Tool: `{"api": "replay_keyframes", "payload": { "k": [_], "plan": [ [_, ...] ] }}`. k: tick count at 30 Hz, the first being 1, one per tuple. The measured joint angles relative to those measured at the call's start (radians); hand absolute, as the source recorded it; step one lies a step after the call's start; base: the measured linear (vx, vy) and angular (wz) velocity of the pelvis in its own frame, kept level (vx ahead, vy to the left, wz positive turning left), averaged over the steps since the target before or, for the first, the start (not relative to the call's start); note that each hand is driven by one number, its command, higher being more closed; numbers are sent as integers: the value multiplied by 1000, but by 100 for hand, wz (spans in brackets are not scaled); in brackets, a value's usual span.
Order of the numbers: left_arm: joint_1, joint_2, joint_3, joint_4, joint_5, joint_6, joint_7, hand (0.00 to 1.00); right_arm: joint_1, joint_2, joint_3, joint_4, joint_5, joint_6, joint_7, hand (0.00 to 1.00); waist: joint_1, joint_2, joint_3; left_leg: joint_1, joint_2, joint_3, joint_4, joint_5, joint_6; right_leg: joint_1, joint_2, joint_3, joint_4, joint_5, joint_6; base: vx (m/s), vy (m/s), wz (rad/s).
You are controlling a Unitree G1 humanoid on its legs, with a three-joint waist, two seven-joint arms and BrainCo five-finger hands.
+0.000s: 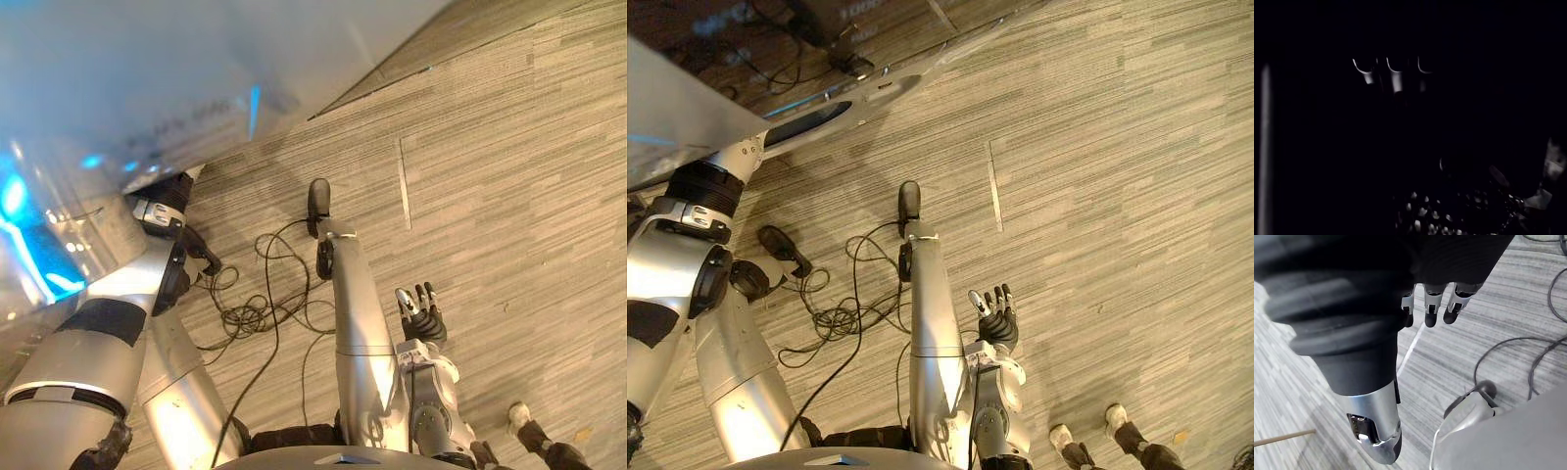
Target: Pick up the laundry basket with both hands and put the clothes into the washing machine.
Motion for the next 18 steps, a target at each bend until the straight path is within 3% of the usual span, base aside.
{"api": "replay_keyframes", "payload": {
  "k": [2, 6, 9, 11, 13, 16, 18],
  "plan": [
    [0, 1, 38, -8, 42, 1, -37, 0, 0, 1, 0, -1, -7, 8, -3, 0, -3, 0, 0, 14, 2, 0, -1, 0, 0, 11, 1, -1, 6, 0, 1, 32, 27, -1],
    [43, -21, 99, -9, 159, 1, -46, 0, 0, 4, 3, 1, -7, 17, -3, 0, -3, 1, -2, 67, -2, -1, -22, 3, -6, 65, 0, -7, -13, -6, -5, -7, 8, 4],
    [169, -56, 166, -13, 23, -16, -48, 0, -15, 6, 9, 17, -6, 31, -8, 0, -1, 2, -4, 152, -29, 9, -113, 30, -22, 156, -8, -15, -90, -15, -12, -34, -10, 21],
    [322, -105, 225, -47, 26, -15, -55, 0, -34, 8, 8, 45, -7, 41, -10, 0, 2, 10, -9, 226, -53, 15, -190, 66, -39, 230, -23, -34, -144, -11, -23, -4, -34, 30],
    [487, -166, 286, -45, 139, -7, -59, 0, -44, 14, 12, 52, -7, 43, -11, 0, 16, 12, -11, 327, -81, 37, -281, 91, -50, 315, -36, -41, -211, 7, -29, 43, -30, 19],
    [711, -238, 331, -38, 222, 15, -62, 0, -65, 12, 14, 93, -7, 49, -15, 0, 35, 19, -17, 487, -123, 61, -419, 150, -64, 456, -55, -62, -292, 32, -34, 142, -41, 21],
    [886, -293, 340, -14, 367, 34, -68, 0, -65, 10, 4, 149, -8, 55, -16, 0, 43, 36, -102, 539, -148, 63, -497, 178, -75, 501, -63, -82, -326, 29, -37, 186, -55, 31]
  ]
}}
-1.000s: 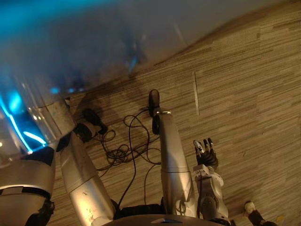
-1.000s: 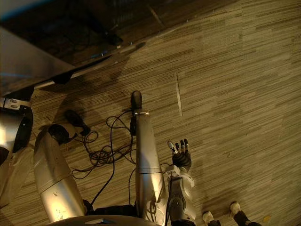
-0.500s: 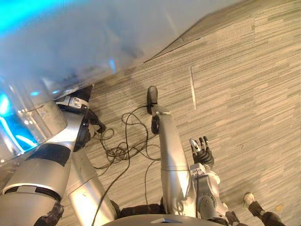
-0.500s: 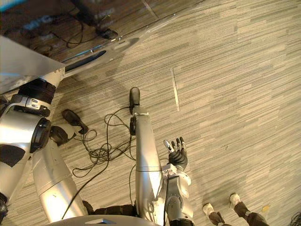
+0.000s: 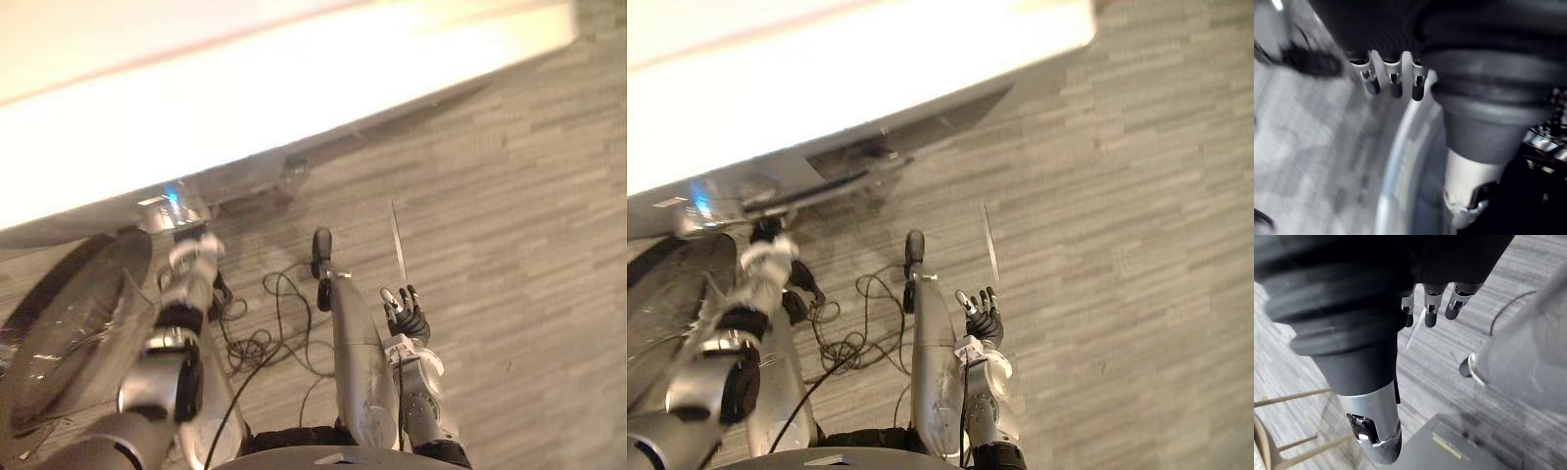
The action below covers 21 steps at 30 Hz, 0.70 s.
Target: Pick up the laundry basket with both hands and put the clothes into the washing machine.
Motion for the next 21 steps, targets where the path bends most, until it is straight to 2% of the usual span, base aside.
{"api": "replay_keyframes", "payload": {
  "k": [1, 2, 3, 4, 8, 9, 12, 14, 15, 17, 19, 21],
  "plan": [
    [94, -34, 23, 20, 79, 12, -5, 0, -1, -2, -13, 37, -2, 3, 0, 0, 14, 14, -40, 55, -18, 3, -53, 20, -6, 49, -9, -9, -23, -6, -1, 267, -78, 31],
    [170, -67, 55, 38, 145, 17, -19, 0, -3, -4, -23, 77, -16, 4, 0, 0, 28, 25, -49, 137, -38, 7, -111, 39, -9, 119, -16, -19, -39, -18, -2, 265, -74, 34],
    [208, -76, 72, 36, 184, 7, -30, 0, -3, -5, -27, 100, -27, 6, 1, 0, 35, 32, -57, 179, -47, 6, -141, 50, -13, 155, -22, -28, -44, -25, -2, 219, -95, 38],
    [267, -91, 123, 48, 211, 9, -45, 0, -1, -5, -46, 165, -37, 8, 3, 0, 46, 45, -97, 248, -63, 4, -196, 67, -23, 213, -30, -40, -50, -45, -3, 156, -81, 36],
    [434, -108, 344, 135, 232, 13, -111, 0, 9, -17, -137, 382, -76, 35, 12, 0, 63, 83, -213, 474, -97, -2, -369, 115, -43, 409, -49, -100, -76, -116, -3, 126, -94, 29],
    [450, -111, 366, 147, 231, 17, -117, 0, 9, -22, -143, 404, -80, 41, 14, 0, 66, 88, -224, 500, -97, -4, -381, 118, -43, 435, -50, -109, -80, -125, -2, 77, -78, 19],
    [481, -138, 461, 163, 208, 16, -144, 0, 15, -38, -207, 505, -129, 66, 24, 0, 89, 93, -271, 554, -99, -26, -373, 142, -17, 523, -62, -153, -86, -165, -9, 26, -55, 35],
    [480, -138, 469, 163, 196, 14, -151, 0, 18, -38, -224, 536, -157, 74, 27, 0, 90, 84, -280, 555, -107, -27, -337, 166, 3, 571, -79, -180, -104, -188, -12, -22, -36, 43],
    [479, -140, 458, 165, 193, 15, -155, 0, 17, -36, -239, 559, -173, 75, 28, 0, 92, 78, -286, 550, -109, -30, -290, 161, 1, 612, -81, -196, -142, -188, -11, -15, 38, 23],
    [476, -145, 404, 164, 180, 14, -165, 0, 17, -37, -247, 565, -200, 77, 29, 0, 97, 91, -304, 543, -132, -52, -214, 97, -24, 657, -79, -199, -190, -181, -8, -10, 87, 4],
    [462, -144, 328, 157, 194, -6, -179, 0, 11, -32, -267, 580, -241, 90, 33, 0, 97, 109, -347, 576, -167, -74, -281, 7, -4, 679, -68, -190, -252, -138, 9, -16, 220, -10],
    [470, -135, 305, 142, 224, -12, -184, 0, -2, -17, -284, 610, -271, 98, 39, 0, 97, 77, -379, 596, -198, -41, -353, 32, 12, 688, -81, -161, -321, -97, 12, 20, 171, -15]
  ]
}}
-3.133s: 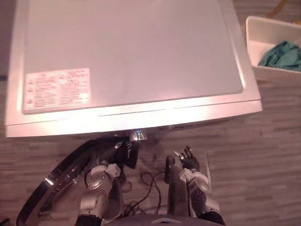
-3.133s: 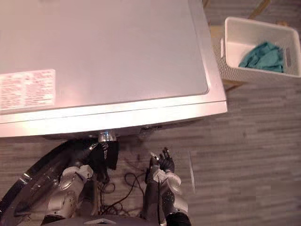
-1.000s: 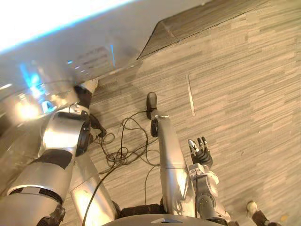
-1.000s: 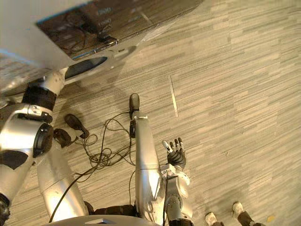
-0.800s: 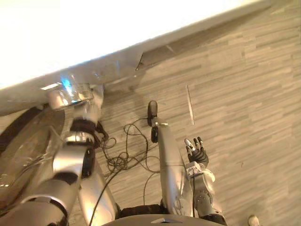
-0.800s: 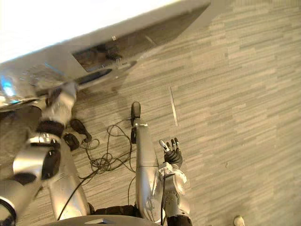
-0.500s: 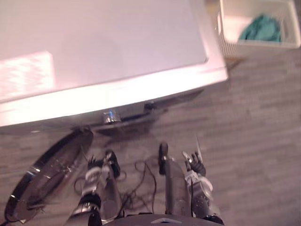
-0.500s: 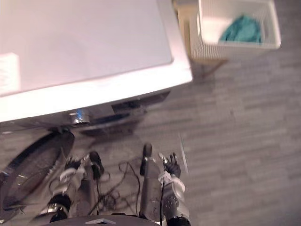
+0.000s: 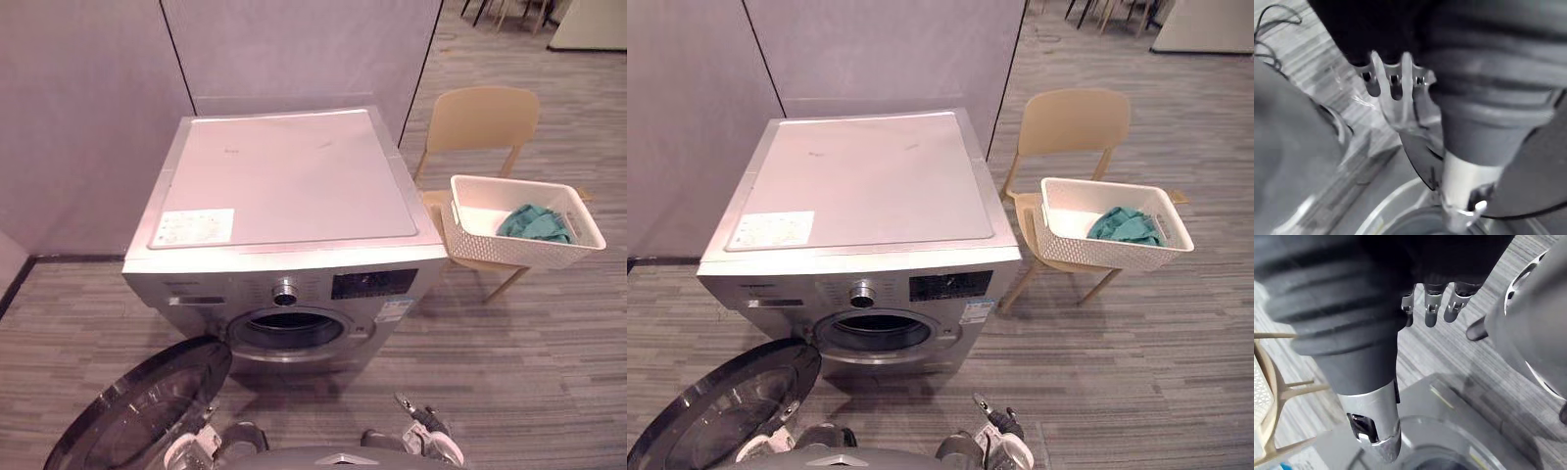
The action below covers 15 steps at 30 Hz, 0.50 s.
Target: Pick up the laundry basket with both hands and put the clothes into the washing machine.
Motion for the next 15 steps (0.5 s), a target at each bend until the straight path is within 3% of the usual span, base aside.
{"api": "replay_keyframes", "payload": {
  "k": [2, 4, 7, 9, 11, 14, 15],
  "plan": [
    [7, 33, -46, 3, 59, 12, 1, 0, -11, 34, -1, 25, -29, 1, 11, 0, -7, -39, -30, 37, -36, 31, -89, 33, 10, 36, -1, 21, -95, 84, -14, 44, 119, -20],
    [7, 51, -129, 4, 150, 17, -6, 0, -9, 48, -3, 26, -41, 7, 11, 0, -14, -52, -38, 67, -57, 43, -135, 48, 11, 58, -9, 24, -127, 124, -19, -5, 66, -13],
    [-11, 52, -260, 3, 294, 19, -15, 0, -1, 49, -15, 24, -39, 6, 13, 0, -24, -48, -43, 108, -71, 61, -185, 53, 6, 52, -13, 38, -112, 132, -20, -14, 28, -20],
    [-15, 45, -276, 4, 339, 16, -36, 0, -2, 50, -50, 21, -40, 6, 18, 0, -29, -48, -40, 126, -69, 75, -195, 52, -1, 4, 1, 68, -56, 114, -38, 39, -11, -67],
    [-16, 53, -272, 17, 352, 16, -47, 0, -7, 48, -79, 19, -40, 4, 28, 0, -20, -48, -35, 127, -52, 110, -196, 44, -12, -82, 25, 77, 49, 122, -28, 30, -39, -113],
    [-49, 95, -255, 87, 392, 23, -58, 0, -26, 19, -91, 38, -41, 7, 35, 0, -46, -18, 17, 150, 3, 187, -197, 49, 1, -115, 79, 76, 18, 206, -66, 15, -62, -107],
    [-49, 97, -240, 101, 412, 29, -57, 0, -26, 2, -127, 58, -43, 11, 33, 0, -58, -6, 38, 167, 21, 233, -199, 67, -5, -136, 51, -1, 111, 125, -116, 82, -71, -72]
  ]
}}
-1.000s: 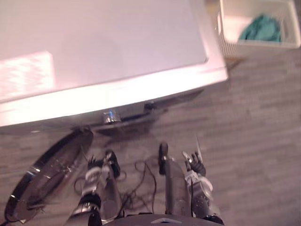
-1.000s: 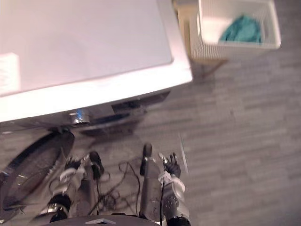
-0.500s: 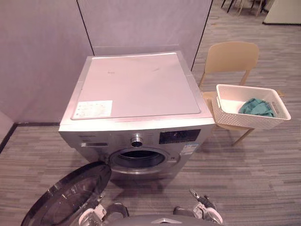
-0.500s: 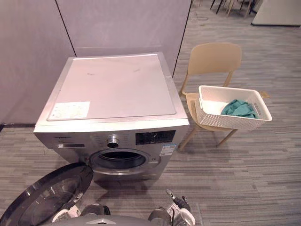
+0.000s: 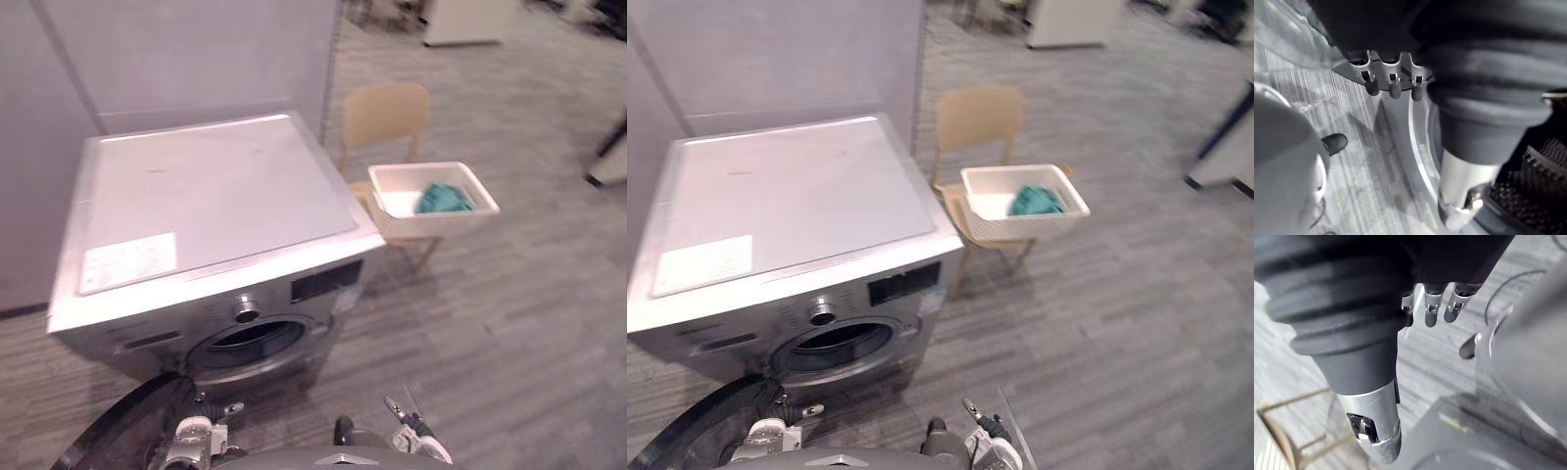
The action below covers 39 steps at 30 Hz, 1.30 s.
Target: Pick up the laundry basket with both hands and put the clothes into the washing machine.
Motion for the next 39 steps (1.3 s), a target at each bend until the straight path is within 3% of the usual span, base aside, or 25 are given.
{"api": "replay_keyframes", "payload": {
  "k": [1, 3, 4, 6, 7, 8, 10, 12, 14, 16, 17, 18, 20, 21, 22, 24, 25, 27, 28, 31, 33, 34, 35, 37, 39],
  "plan": [
    [1, 14, -3, 0, 6, 2, 1, 0, 3, -12, -40, 38, 0, 8, -3, 0, -6, 3, 4, 24, 6, 23, 0, 5, -9, -14, -71, -80, 133, -80, 9, 65, -69, -61],
    [11, 35, -17, 1, 5, 1, 2, 0, 9, -22, -79, 87, 2, 12, -7, 0, -7, 11, 4, 41, 26, 28, 3, 15, -25, -10, -160, -138, 231, -116, 21, 72, -156, -42],
    [27, 61, -40, 1, 5, -2, 3, 0, 17, -27, -120, 112, -1, 18, -10, 0, -3, 5, 6, 54, 44, 24, -1, 26, -47, -9, -235, -137, 235, -113, 33, 67, -290, -49],
    [36, 91, -57, 1, 5, -6, 3, 0, 17, -28, -141, 143, -5, 26, -11, 0, -1, -26, 3, 67, 45, 23, 0, 31, -102, -6, -276, -97, 158, -24, 31, 47, -475, -49],
    [40, 114, -70, 13, 6, -11, 2, 0, 13, -27, -147, 175, -23, 28, -8, 0, -2, -48, 5, 73, 63, 12, 2, 29, -147, 11, -243, -25, 121, -66, 187, 6, -529, -42],
    [39, 100, -84, 26, 6, -12, -2, 0, 10, -41, -151, 194, -33, 29, -7, 0, -3, -26, 15, 70, 86, -40, 3, 8, -172, 36, -203, -28, 70, -102, 245, -7, -462, -50],
    [40, 49, -80, 38, 0, -13, -13, 0, -2, -89, -157, 204, -37, 32, -6, 0, -5, 49, 30, 81, 137, -142, 12, -4, -167, 43, -114, -31, 90, -142, 196, -3, -339, -48],
    [54, 53, -73, 37, -13, -15, -12, 0, 3, -100, -150, 205, -36, 33, -7, 0, -10, 45, 30, 86, 178, -144, 73, 9, -165, 23, -89, -25, 178, -213, 176, -4, -284, -24],
    [62, 57, -65, 17, -46, -16, -6, 0, -6, -105, -109, 204, -35, 31, -6, 0, -12, 38, 25, 23, 229, -175, 209, 41, -118, 31, -59, -27, 173, -225, 155, -1, -272, -14],
    [71, 59, -34, -41, -69, -15, 13, 0, -17, -102, -55, 202, -35, 31, -6, 0, -17, 32, 32, -105, 312, -195, 431, 161, 98, 87, -8, -46, 90, -198, 112, 35, -333, -8],
    [71, 61, -31, -51, -73, -15, 15, 0, -20, -104, -41, 200, -35, 31, -7, 0, -15, 29, 38, -120, 329, -195, 464, 203, 140, 109, 6, -49, 64, -192, 103, 86, -288, -21],
    [83, 61, -22, -65, -80, -17, 18, 0, -25, -106, -18, 179, -34, 27, -10, 0, 4, 25, 50, -157, 340, -213, 566, 212, 135, 151, 29, -32, 18, -179, 81, 84, -136, -23],
    [90, 41, -13, -72, -83, -17, 22, 0, -30, -128, 3, 142, -33, 18, -20, 0, 9, 41, 53, -202, 243, -266, 676, 59, 60, 174, 35, -7, -19, -167, 61, 111, -78, -35],
    [98, 31, -13, -73, -83, -18, 22, 0, -50, -146, 29, 126, -34, 18, -22, 0, 13, 50, 58, -232, 123, -312, 685, -48, 14, 178, 36, 24, -42, -159, 49, 130, 43, -62],
    [109, 20, -14, -77, -86, -22, 22, 0, -78, -152, 45, 122, -35, 14, -21, 0, 23, 57, 63, -246, 18, -310, 614, -101, 14, 182, 39, 53, -65, -152, 38, 104, 57, -66],
    [128, 9, -18, -76, -88, -22, 21, 0, -99, -143, 63, 118, -35, 11, -19, 0, 44, 71, 64, -238, -79, -298, 360, -97, 14, 198, 49, 64, -91, -148, 37, 128, 68, -67],
    [130, 5, -13, -73, -92, -22, 20, 0, -101, -137, 82, 96, -35, 10, -19, 0, 61, 87, 71, -227, -92, -296, 224, -32, 71, 204, 72, 84, -96, -151, 44, 135, 71, -68],
    [151, 0, 28, -65, -93, -20, 15, 0, -96, -102, 122, 64, -36, 10, -17, 0, 75, 83, 63, -195, -114, -275, 167, -44, 54, 220, 67, 111, -137, -146, 57, 211, 56, -29],
    [143, -3, 56, -57, -92, -19, 7, 0, -105, -92, 138, 51, -37, 9, -14, 0, 74, 67, 64, -204, -130, -294, 189, -68, 73, 228, 59, 119, -153, -134, 82, 243, 64, 5],
    [166, -33, 120, -56, -98, -6, 8, 0, -88, -80, 157, 43, -42, 9, 5, 0, 93, 64, 60, -145, -169, -269, 206, -131, 93, 230, 15, 145, -26, -215, 133, 269, 103, -14],
    [186, -35, 117, -55, -103, -5, 8, 0, -73, -64, 159, 41, -61, 10, 19, 0, 97, 58, 50, -82, -198, -252, 177, -156, 100, 154, -17, 176, 231, -278, 157, 261, 62, -12],
    [191, -21, 92, -55, -103, 0, 8, 0, -63, -58, 157, 16, -69, 8, 24, 0, 80, 43, 37, -41, -215, -253, 167, -161, 113, 42, -31, 216, 525, -253, 208, 293, -1, 12],
    [187, -14, 81, -57, -103, 0, 9, 0, -56, -58, 155, 8, -71, 7, 24, 0, 73, 36, 37, -22, -219, -260, 167, -165, 116, 13, -35, 226, 611, -224, 230, 413, -64, 40],
    [165, 0, 76, -62, -104, 1, 10, 0, -31, -58, 127, 7, -78, 10, 24, 0, 58, 15, 36, 39, -221, -300, 172, -166, 118, -28, -45, 206, 770, -214, 214, 378, -137, 64],
    [136, 3, 90, -52, -120, 29, 47, 0, 9, -57, 48, 16, -78, 23, 20, 0, 47, 13, 34, 82, -200, -362, 164, -165, 117, -55, -76, 133, 764, -272, 165, 305, -200, 75]
  ]
}}
